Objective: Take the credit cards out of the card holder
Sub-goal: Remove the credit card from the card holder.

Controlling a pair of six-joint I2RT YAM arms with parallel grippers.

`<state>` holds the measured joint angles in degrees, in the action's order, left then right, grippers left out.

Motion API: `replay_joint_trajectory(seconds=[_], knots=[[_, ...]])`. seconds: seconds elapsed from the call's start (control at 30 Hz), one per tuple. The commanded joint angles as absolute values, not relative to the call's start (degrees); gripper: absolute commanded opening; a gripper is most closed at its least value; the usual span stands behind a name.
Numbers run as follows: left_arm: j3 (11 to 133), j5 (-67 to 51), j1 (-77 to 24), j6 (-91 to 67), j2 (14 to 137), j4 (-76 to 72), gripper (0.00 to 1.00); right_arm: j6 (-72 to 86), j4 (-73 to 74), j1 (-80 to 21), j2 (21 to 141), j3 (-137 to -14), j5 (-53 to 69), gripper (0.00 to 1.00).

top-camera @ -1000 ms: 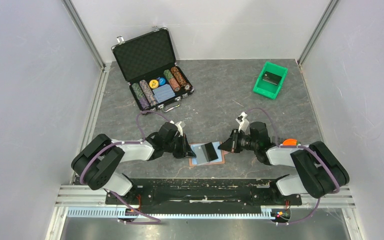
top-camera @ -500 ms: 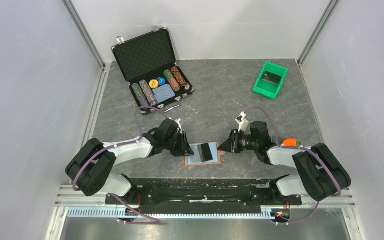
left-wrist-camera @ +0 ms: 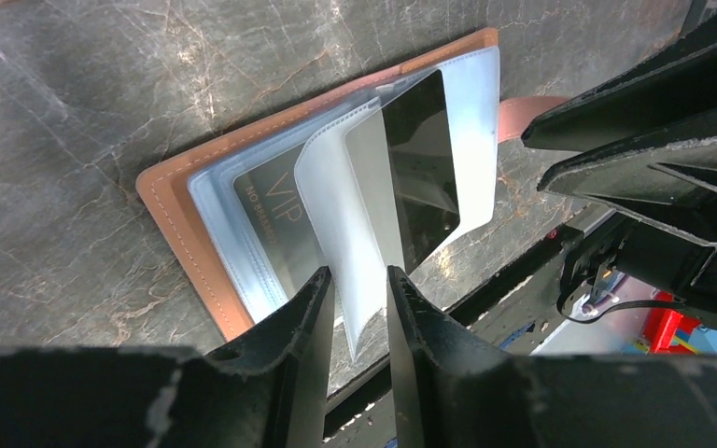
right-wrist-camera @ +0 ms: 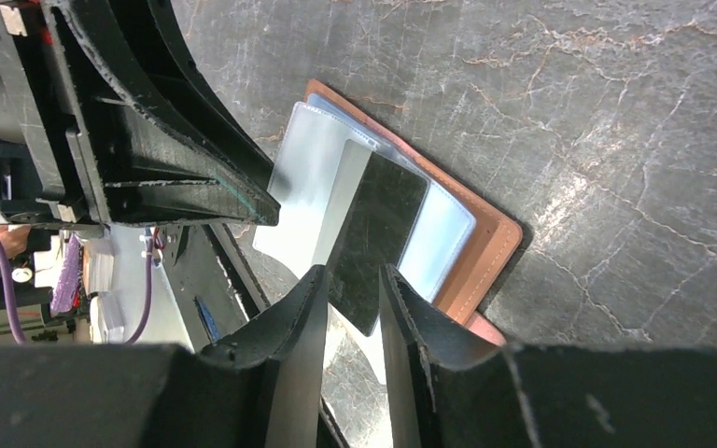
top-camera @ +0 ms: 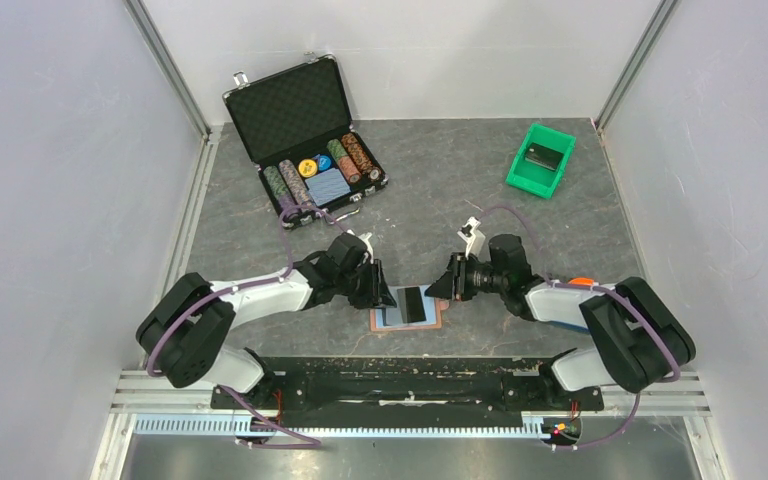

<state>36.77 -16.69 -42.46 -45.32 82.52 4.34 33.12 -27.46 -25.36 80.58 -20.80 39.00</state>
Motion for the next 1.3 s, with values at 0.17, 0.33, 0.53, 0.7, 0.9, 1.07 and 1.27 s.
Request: replay_joint_trajectory(seconds=[0.17,0.33,0.53,0.7,0.9,1.07,1.27], knots=[[40.28,-12.35,-44.61,-45.09,79.76,5.85,0.39,31.99,-27.60,-27.60,84.12,-24.32,37.81,0.34],[42.67,-5.23,-46.45,-45.42,76.23,11.46,0.47,32.47,-27.77,-29.25,85.73,-24.87,36.37,0.36],[41.68,-2.36,-46.82,-46.23,73.25,12.19,0.50,32.37,-27.97,-29.76,87.23,-24.96,34.95,0.38],[40.21,-5.98,-46.85,-45.60,76.45,7.56,0.40,32.08,-27.72,-30.19,87.90,-25.13,34.38,0.39],[38.19,-10.08,-46.85,-46.32,82.77,1.11,0.22,32.18,-27.31,-30.73,88.52,-25.22,33.54,0.40],[35.31,-10.67,-46.85,-46.41,85.68,-3.82,0.20,31.54,-25.52,-31.09,88.52,-25.23,32.23,0.40],[31.96,-11.07,-46.85,-47.08,88.02,-7.21,0.18,31.72,-24.75,-31.98,89.00,-24.78,30.53,0.43]])
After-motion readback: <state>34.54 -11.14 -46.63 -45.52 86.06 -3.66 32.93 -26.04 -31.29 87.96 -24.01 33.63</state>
